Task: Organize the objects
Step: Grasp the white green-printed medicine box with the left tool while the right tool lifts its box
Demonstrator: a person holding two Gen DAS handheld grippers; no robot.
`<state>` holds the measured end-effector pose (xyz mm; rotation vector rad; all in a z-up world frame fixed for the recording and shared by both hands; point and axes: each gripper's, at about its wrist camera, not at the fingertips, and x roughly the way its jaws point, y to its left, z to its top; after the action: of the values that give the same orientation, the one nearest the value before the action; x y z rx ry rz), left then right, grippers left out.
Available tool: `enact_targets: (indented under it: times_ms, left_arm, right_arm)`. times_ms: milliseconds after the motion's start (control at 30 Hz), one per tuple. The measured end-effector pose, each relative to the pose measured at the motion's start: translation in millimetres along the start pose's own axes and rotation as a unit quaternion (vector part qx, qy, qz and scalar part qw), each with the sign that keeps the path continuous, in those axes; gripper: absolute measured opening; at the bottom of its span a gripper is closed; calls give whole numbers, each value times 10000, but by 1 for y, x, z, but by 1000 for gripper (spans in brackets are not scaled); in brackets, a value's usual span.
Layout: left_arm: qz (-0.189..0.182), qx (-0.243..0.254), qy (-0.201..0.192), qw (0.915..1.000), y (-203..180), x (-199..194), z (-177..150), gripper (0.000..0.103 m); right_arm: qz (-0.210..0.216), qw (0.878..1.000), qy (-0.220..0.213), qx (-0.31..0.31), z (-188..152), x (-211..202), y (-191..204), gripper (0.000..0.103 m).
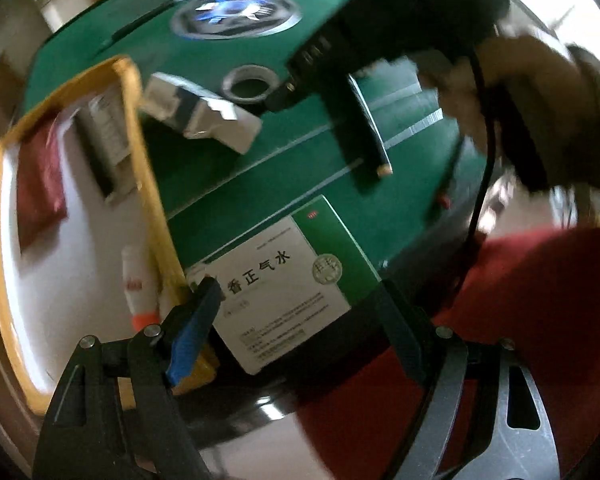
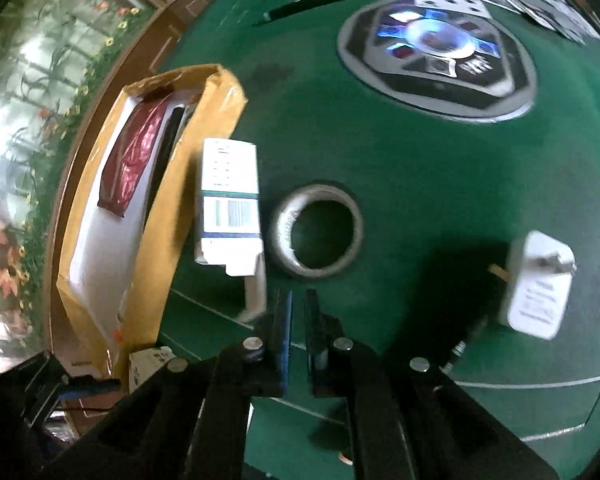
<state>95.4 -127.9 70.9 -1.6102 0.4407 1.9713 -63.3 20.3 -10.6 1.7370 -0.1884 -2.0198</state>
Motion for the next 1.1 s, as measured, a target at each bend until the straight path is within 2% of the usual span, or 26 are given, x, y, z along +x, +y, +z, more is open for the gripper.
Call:
enact_targets:
  times_ms: [67,200,367,467,567,600,767,900,967,1000,1033,1100]
  left_arm:
    - [112,429,172,9989,0,6,2,80]
    - [167,931,421,9946,1,19,3,80]
    - [348,1777,461,9824,-15,25,-8,87]
    - [576,2310,448,9702,-24,30,-14,93]
    - [1011,2833,349,9531,-30,39,-14,94]
    - [1059,2894,331,9508,-30,42,-12,94]
    - [903,2697,288,9583,-18,44,1,94]
    - [676,2330,100,9701,-10,43,5,89]
    - [472,2032,-102,9780,-6,35,7,79]
    - [413,1885,-200,9810,-5,30,8,68]
    - [376,1611,-289,9858,-1,24,11,42]
    - [-98,918,-248,9954,13,19,16,40]
  right_arm:
    - [42,10000,-25,79,-2,-3,-3,3]
    - [104,9997,-85,198,-6,-8,-4,4]
    - [179,9995,-128,231,-8,-12,2,4]
    - [175,9994,-131,257,-9,-12,5,4]
    - [153,9994,-131,299,-9,-10,6,4]
    - [150,9993,-125,312,-10,-10,5,4]
    - [162,9991,-154,367,-9,-11,3,5]
    - [221,9986,-230,433,-5,-13,1,5]
    - [274,9981,-279,467,-1,-15,1,5]
    - [293,9981,-297,462,1,-16,1,5]
    - [308,9980,-307,452,3,-16,1,5]
    - [364,9979,-327,434,8,-16,3,5]
